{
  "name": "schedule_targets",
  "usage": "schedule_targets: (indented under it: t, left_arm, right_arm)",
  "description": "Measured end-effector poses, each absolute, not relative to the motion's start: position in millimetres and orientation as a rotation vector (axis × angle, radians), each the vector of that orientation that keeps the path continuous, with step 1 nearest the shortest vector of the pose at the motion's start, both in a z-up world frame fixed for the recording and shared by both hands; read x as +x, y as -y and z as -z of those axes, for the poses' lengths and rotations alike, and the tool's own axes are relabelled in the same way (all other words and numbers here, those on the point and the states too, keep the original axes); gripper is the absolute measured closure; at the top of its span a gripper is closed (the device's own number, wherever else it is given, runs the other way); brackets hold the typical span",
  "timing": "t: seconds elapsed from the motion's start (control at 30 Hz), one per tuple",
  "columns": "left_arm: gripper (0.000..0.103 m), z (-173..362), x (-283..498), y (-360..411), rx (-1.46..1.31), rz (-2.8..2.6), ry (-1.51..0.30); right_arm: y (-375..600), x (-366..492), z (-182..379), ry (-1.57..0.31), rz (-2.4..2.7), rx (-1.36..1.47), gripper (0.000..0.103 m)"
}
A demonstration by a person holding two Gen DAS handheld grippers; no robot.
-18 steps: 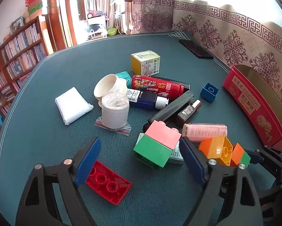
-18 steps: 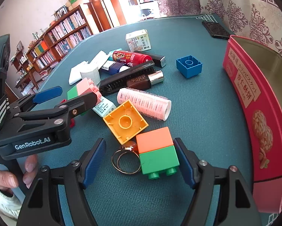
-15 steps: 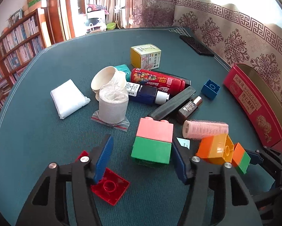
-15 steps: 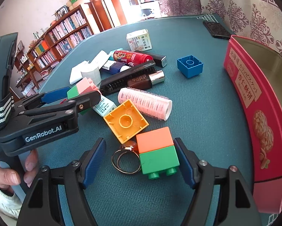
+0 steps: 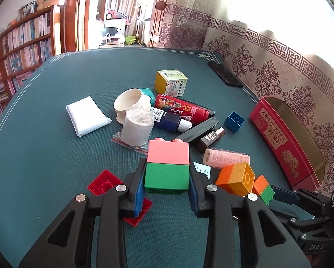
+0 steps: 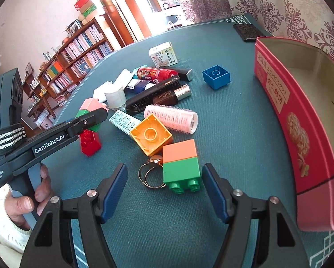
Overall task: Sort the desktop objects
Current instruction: 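Grasp the pink-green block with left tool while right tool grasps orange-green block, then carry both blocks into the red tin and open both tools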
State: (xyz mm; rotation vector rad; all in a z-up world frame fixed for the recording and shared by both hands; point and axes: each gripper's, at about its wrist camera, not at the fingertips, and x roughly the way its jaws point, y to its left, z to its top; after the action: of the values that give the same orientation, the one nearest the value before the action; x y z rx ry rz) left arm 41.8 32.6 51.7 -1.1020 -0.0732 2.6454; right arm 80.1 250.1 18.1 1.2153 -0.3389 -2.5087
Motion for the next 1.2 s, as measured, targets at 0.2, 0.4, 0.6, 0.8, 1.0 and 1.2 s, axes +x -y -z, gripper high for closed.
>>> schedule_targets:
  t: [0.2, 0.4, 0.6, 0.8, 1.0, 1.2]
  left_arm:
    - [0.068, -55, 49, -37, -1.082, -2.633, 0.06]
    - [0.068, -57, 53, -42, -1.074, -2.625, 0.043]
    - [0.068, -59, 58, -46, -1.063, -2.621, 0.037]
    - [0.068, -70, 64, -56, -1.023, -2.61, 0.018]
    - [0.068, -82, 70, -75, -0.974, -2.578, -0.016]
    - [0.068, -94, 74, -106, -0.931, -2.508, -0.045]
  right_arm:
    - [-257, 74, -18, 0.402, 2.544, 1.245, 0.051]
    - [-255, 66, -14, 0.392, 2.555, 1.281, 0.062]
    - [-263, 68, -14, 0.45, 2.569, 1.28, 0.063]
    - [-274, 78, -29, 0.501, 2.602, 1.23, 0.063]
    - [-284, 91, -54, 0.493, 2.677, 1.148, 0.063]
    - [-316, 105, -83, 0.478, 2.827, 1.059, 0.063]
